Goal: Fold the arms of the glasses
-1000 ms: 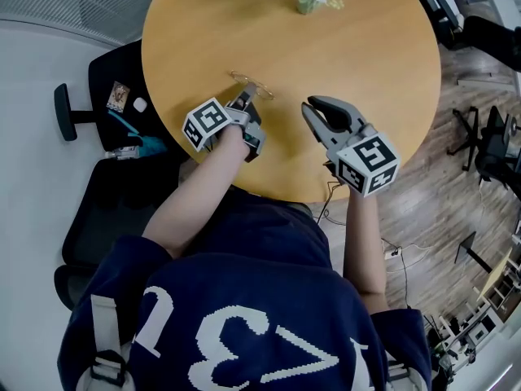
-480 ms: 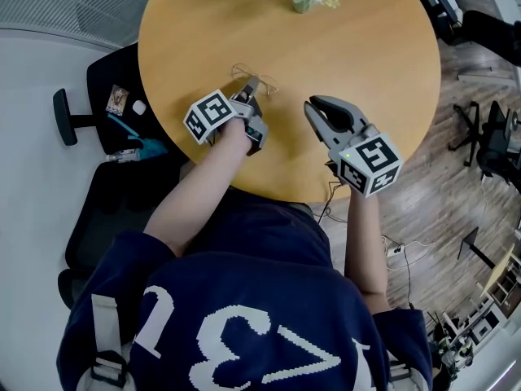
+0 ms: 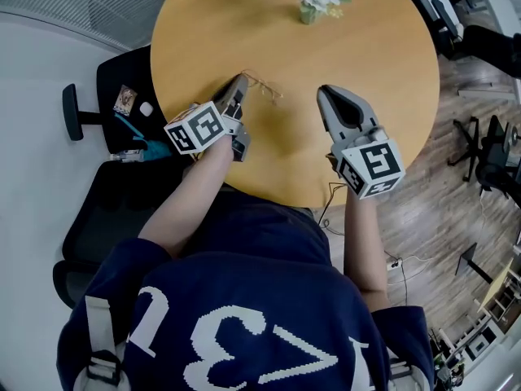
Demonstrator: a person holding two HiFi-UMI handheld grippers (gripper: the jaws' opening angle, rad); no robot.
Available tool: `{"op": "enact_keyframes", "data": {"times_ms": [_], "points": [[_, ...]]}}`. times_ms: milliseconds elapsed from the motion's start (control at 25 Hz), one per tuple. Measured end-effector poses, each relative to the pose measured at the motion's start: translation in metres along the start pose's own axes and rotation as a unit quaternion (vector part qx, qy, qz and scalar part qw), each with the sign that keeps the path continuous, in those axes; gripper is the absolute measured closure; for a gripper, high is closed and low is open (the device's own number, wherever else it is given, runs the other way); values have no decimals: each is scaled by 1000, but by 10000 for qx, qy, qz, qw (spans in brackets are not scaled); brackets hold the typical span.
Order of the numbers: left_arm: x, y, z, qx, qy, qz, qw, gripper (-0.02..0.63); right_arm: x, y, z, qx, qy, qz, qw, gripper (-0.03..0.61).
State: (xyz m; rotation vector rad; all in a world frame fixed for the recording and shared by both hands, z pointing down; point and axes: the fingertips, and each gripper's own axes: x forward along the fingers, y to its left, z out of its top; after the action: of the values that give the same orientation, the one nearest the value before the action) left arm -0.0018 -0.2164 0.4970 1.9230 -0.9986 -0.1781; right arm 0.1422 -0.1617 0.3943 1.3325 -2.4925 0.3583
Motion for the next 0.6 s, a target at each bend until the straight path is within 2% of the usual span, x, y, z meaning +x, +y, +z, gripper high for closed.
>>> {"op": "enact_keyframes", "data": {"times_ms": [120,240,320,440,520,600], "points": [[-15,-24,22,1240,-33,16,9923,598,-5,-4,14,-24,-197,-269,9994,543],[-30,-52,41,2249,-178,-30,9742,598,-12,-5,30,0,-456,-449,9980,545],[-40,-70,50,2842,-266,-58,9584,598,-18,-2,40,-15,-670,-481,9966,545],[-54,-96,60,3769,-390,-38,9254,598,-26,3,58,-102,-1012,-475,9937,545],[-62,-109,65,4078,-490,-66,9117,598,-32,5,69,-151,-1164,-552,9916,545],[-69,-120,71,4110,-610,-136,9095,598,-36,5,79,-208,-1289,-635,9894,545]]}}
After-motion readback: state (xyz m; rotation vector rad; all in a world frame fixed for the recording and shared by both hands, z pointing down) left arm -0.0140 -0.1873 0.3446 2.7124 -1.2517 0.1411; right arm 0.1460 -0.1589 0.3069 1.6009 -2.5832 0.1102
